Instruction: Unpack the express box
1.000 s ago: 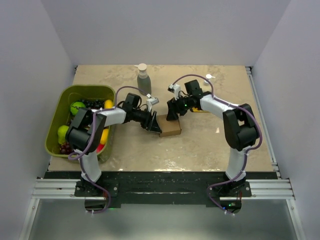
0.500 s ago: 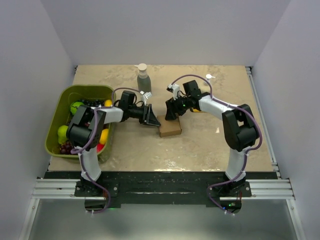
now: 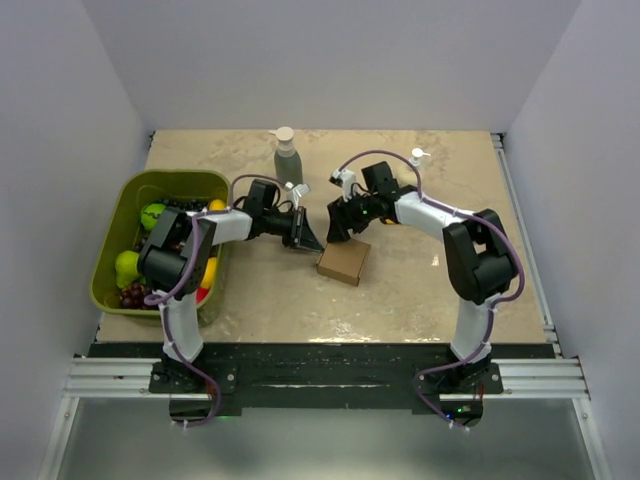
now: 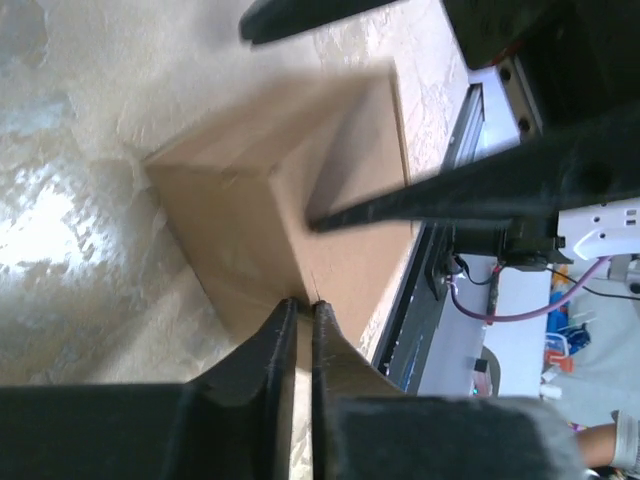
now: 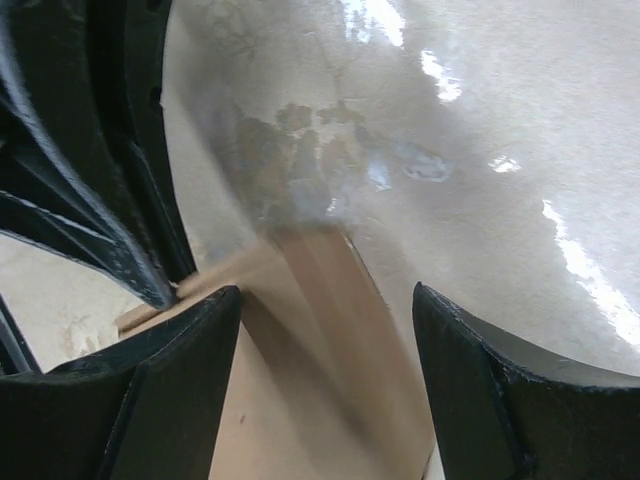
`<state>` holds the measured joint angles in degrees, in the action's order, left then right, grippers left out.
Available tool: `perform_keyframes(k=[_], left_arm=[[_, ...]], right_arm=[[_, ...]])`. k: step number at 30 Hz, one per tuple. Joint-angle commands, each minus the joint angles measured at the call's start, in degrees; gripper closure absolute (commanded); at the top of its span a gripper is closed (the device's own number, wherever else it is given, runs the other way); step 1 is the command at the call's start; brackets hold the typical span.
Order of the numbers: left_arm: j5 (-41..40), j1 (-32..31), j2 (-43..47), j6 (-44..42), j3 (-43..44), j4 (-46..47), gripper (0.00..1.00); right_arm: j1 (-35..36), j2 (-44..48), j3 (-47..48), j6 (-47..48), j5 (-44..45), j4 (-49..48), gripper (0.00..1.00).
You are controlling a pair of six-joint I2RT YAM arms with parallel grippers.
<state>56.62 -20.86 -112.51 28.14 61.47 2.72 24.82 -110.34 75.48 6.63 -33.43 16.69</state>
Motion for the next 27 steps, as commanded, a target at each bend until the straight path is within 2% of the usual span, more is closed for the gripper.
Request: perform_keyframes(k=[1, 8, 12, 18, 24, 27], left_arm=[[-10.48, -1.64, 0.18, -5.98, 0.58, -7.20, 1.00], [-12.23, -1.55, 2.91, -11.96, 0.75, -9.66, 1.00], [-12.24, -0.06, 4.31, -14.25, -1.35, -10.02, 1.00], [-13.37, 4.69, 4.14, -19.95, -5.48, -10.71, 1.00], [-15.14, 6.36, 1.77, -24.88, -3.13, -14.14, 1.00], [-16.01, 6.36, 1.41, -25.41, -2.06, -14.41, 1.00]], right_arm=[[1.90, 3.82, -0.34, -0.92, -1.38, 0.54, 0.27], [1.46, 8.82, 4.67, 2.24, 1.17, 5.10, 0.25], [1.11, 13.13, 7.22, 10.48, 3.28, 10.11, 0.22], [1.02, 17.79, 4.86, 18.41, 2.23, 17.06, 0.17], [1.02, 19.91, 3.18, 18.86, 5.21, 16.89, 0.15], [1.02, 19.55, 1.78, 17.45, 10.74, 15.66, 0.16]])
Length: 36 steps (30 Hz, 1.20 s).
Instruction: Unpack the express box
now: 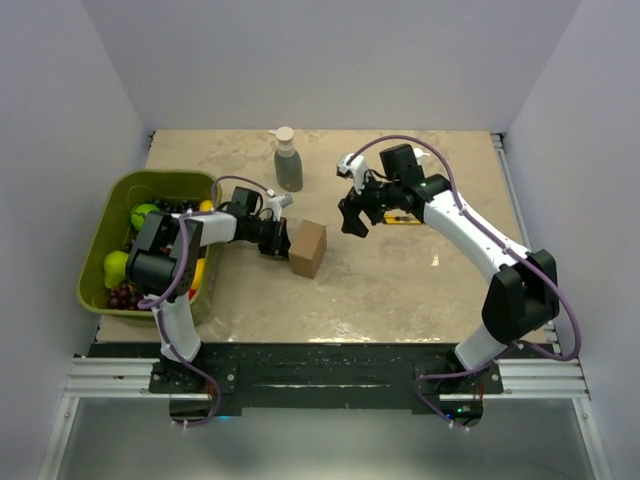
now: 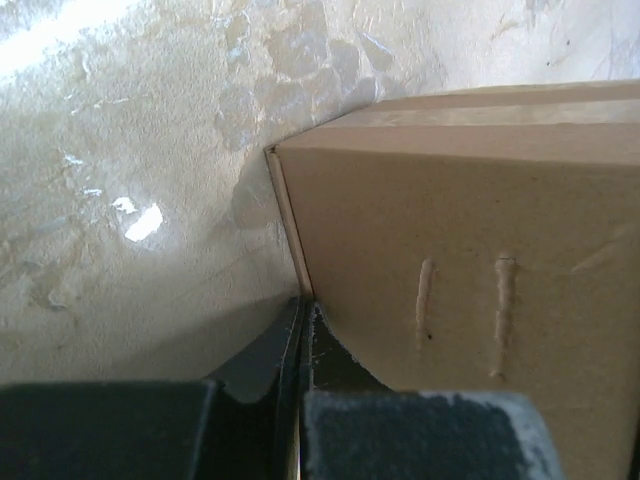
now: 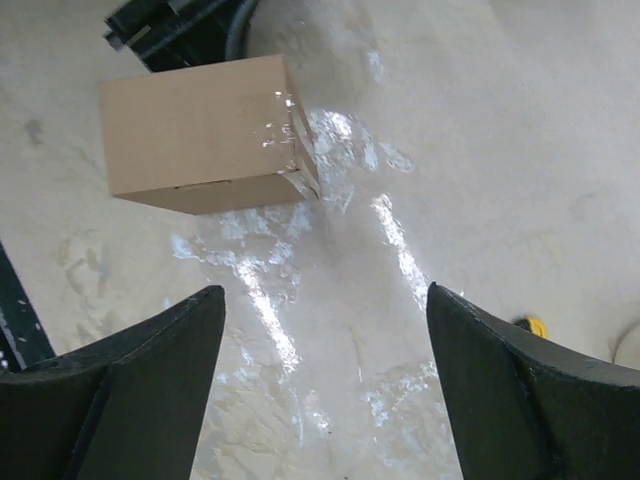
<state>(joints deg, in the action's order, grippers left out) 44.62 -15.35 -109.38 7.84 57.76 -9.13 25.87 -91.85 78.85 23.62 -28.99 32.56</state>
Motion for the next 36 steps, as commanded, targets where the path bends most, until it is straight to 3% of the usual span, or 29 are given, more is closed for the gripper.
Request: perform_keyframes(k=[1, 4, 11, 16, 21, 22, 26, 33, 36], left_arm=[[-4.19, 0.85, -1.62, -5.29, 1.83, -2.65, 1.00], [-5.41, 0.85, -0.92, -6.43, 2.45, -3.61, 0.98], [-6.30, 1.91, 5.67, -7.57, 8.32, -6.86, 0.52], [-6.04, 4.01, 5.94, -13.02, 16.94, -15.81, 0.41], [10.70, 4.90, 6.11, -17.41, 23.36, -19.96, 0.28], [11.88, 4.63, 6.63, -16.98, 23.54, -19.88, 0.00], [10.40, 1.48, 7.78, -17.84, 23.11, -22.33, 0.00], [-1.18, -3.45, 7.43, -21.72, 20.20, -26.73, 0.00], [-1.65, -4.16, 5.68, -24.70, 20.38, -27.78, 0.01]], right_arm=[[-0.03, 0.98, -2.20, 0.38, 7.45, -0.82, 0.16], [0.06, 0.98, -4.40, 1.79, 6.58, -0.56, 0.18], [0.06, -0.08, -8.71, 1.42, 5.88, -4.43, 0.16], [0.06, -2.09, -9.85, 2.66, 2.72, -10.03, 0.16], [0.06, -6.93, -7.05, 1.43, 0.43, -12.95, 0.18], [0.06, -7.46, -6.17, 1.52, -1.05, -13.57, 0.18], [0.32, -9.74, -5.37, 2.66, -4.40, -16.55, 0.18], [0.32, -13.34, -3.62, 2.75, -6.60, -20.33, 0.17], [0.32, -14.67, -2.47, 1.61, -9.84, -20.96, 0.17]])
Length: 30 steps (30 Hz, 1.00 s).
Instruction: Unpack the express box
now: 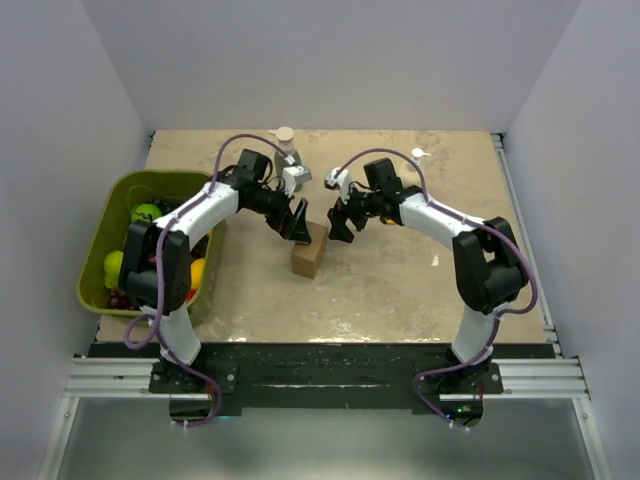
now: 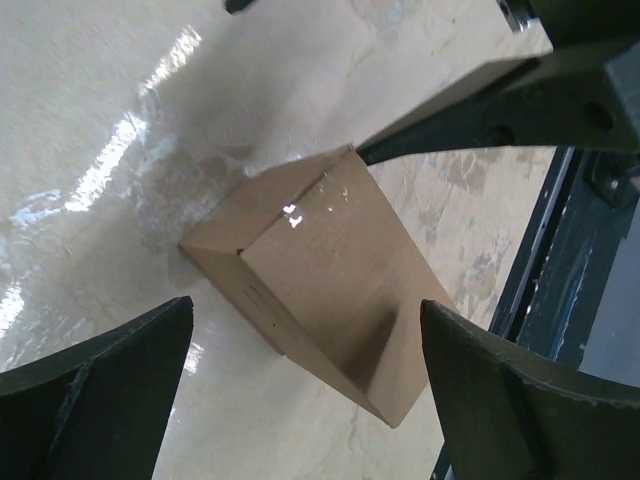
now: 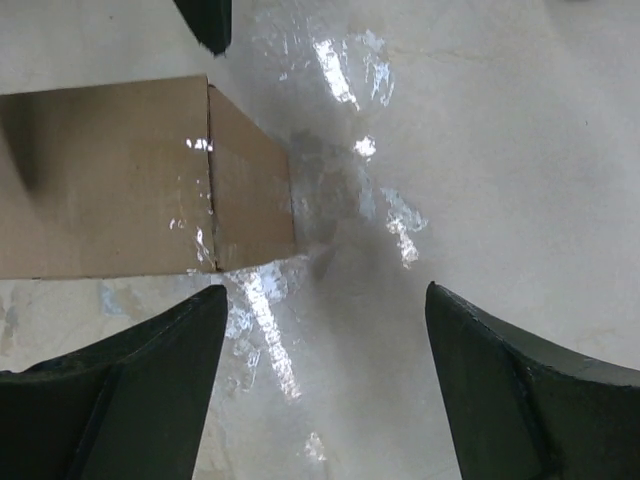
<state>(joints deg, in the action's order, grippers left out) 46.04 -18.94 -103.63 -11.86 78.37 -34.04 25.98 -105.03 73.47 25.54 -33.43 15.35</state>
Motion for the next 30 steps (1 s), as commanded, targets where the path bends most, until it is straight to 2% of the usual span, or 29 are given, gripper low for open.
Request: perform_keyframes(k=[1, 5, 8, 13, 16, 21, 23, 25, 27, 28, 30], left_arm=[[-2.72, -0.57, -0.60, -6.58, 0.46, -3.05, 0.02], [1.15, -0.57, -4.37, -15.81, 5.38, -6.55, 0.07], [2.12, -0.57, -9.82, -25.20, 13.54, -14.26, 0.11], [2.21, -0.92, -19.14, -43.48, 28.12, -25.45, 0.10], [1.51, -1.01, -21.61, -46.40, 32.18, -28.79, 0.08], [-0.07, -0.93, -16.97, -42.21, 30.10, -24.77, 0.02], [-2.69, -0.92, -14.50, -33.36, 27.99, -18.74, 0.00], [-3.32, -0.84, -11.51, -27.20, 27.80, -17.38, 0.00], [-5.25, -0.49, -8.10, -23.58, 26.41, -14.40, 0.00], [-5.87, 0.30, -6.60, -17.56, 25.09, -12.30, 0.00], [-6.49, 1.62, -1.76, -11.21, 20.28, -6.76, 0.00]], right_arm=[[0.21, -2.10, 3.43, -0.40, -6.90, -3.40, 0.17], [0.39, -2.37, 3.61, 0.65, -14.46, 0.98, 0.20], [0.57, -0.88, 1.59, 1.97, -16.75, 4.15, 0.22], [2.06, 4.56, -3.16, 6.18, -17.64, 7.40, 0.24], [3.64, 6.86, -3.86, 8.46, -17.72, 10.21, 0.24], [2.50, 7.82, -4.65, 8.65, -17.63, 13.03, 0.27], [-0.29, 8.18, -5.09, 5.50, -17.20, 12.07, 0.31], [-2.59, 8.44, -5.88, 1.64, -17.37, 9.18, 0.31], [-4.61, 8.09, -5.71, 0.66, -14.22, 6.90, 0.32], [-4.88, 7.92, -5.62, -0.31, -13.08, 5.75, 0.33], [-5.15, 7.65, -5.62, -2.58, -7.48, 0.92, 0.35]])
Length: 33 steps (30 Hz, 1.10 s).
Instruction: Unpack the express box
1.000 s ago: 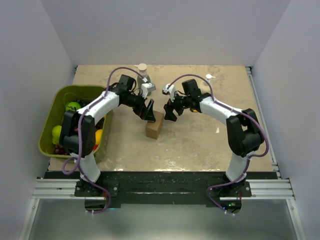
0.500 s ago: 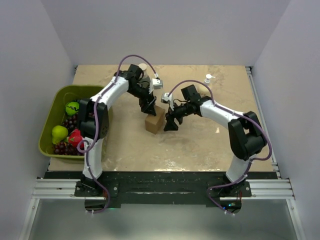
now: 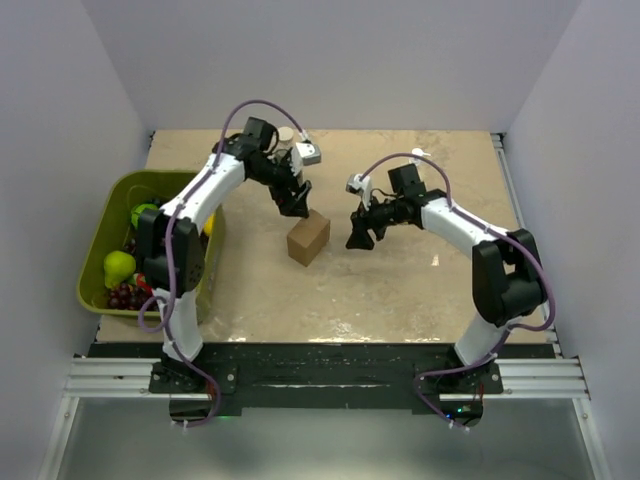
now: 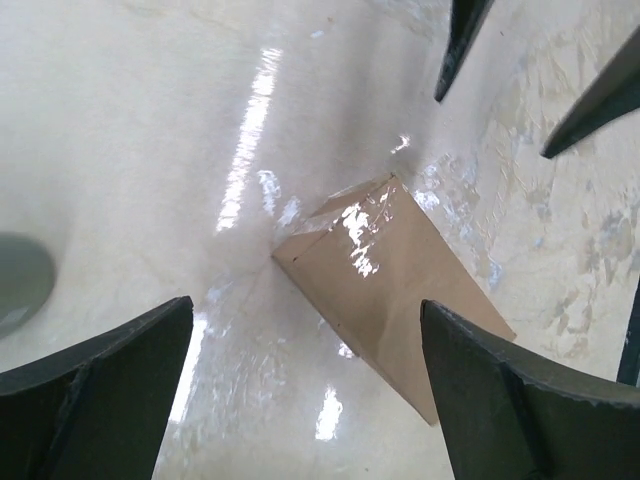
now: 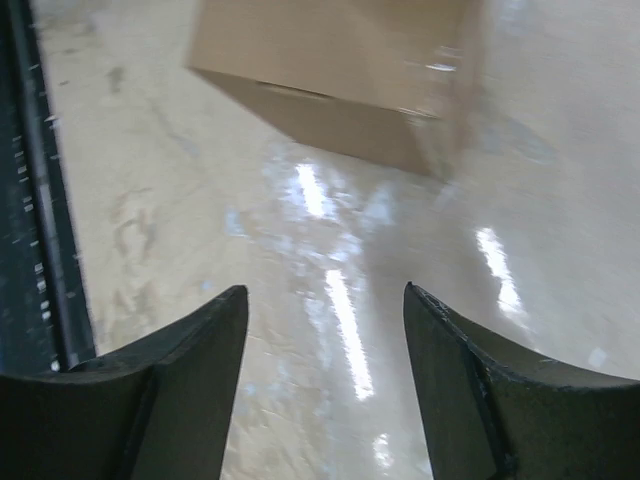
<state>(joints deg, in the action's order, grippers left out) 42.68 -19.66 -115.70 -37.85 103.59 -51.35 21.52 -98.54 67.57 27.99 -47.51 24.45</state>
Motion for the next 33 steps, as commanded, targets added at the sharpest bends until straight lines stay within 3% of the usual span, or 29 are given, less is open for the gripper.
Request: perform_keyframes(k=[1, 5, 9, 15, 19, 28, 33], left_arm=[[-3.30, 3.22, 12.23, 15.86, -7.07, 12.14, 0.00], [-4.88, 3.31, 22.07, 15.34, -18.05, 16.28, 0.00], [-5.84, 3.31, 26.13, 17.01, -28.24, 15.76, 0.03], [-7.95, 3.58, 29.04, 16.49, -36.78, 14.62, 0.30], [-7.35, 3.58, 26.67, 15.61, -37.59, 17.15, 0.41], [-3.92, 3.14, 15.34, 13.32, -29.42, 19.18, 0.43], [-8.65, 3.40, 12.96, 13.06, -27.21, 20.41, 0.43]], right_arm=[[-0.78, 0.12, 0.45, -5.92, 7.85, -10.01, 0.36], [-0.43, -5.68, 3.44, -12.86, 16.82, -19.41, 0.35], [0.10, -13.24, 11.33, -17.70, 26.04, -21.63, 0.39], [0.28, -19.76, 17.15, -18.85, 30.02, -24.09, 0.40], [2.12, -18.88, 17.33, -16.65, 28.35, -22.69, 0.40], [8.62, -11.69, 8.02, -14.98, 26.67, -20.05, 0.40], [9.51, -7.73, 3.98, -16.73, 29.22, -18.21, 0.40]])
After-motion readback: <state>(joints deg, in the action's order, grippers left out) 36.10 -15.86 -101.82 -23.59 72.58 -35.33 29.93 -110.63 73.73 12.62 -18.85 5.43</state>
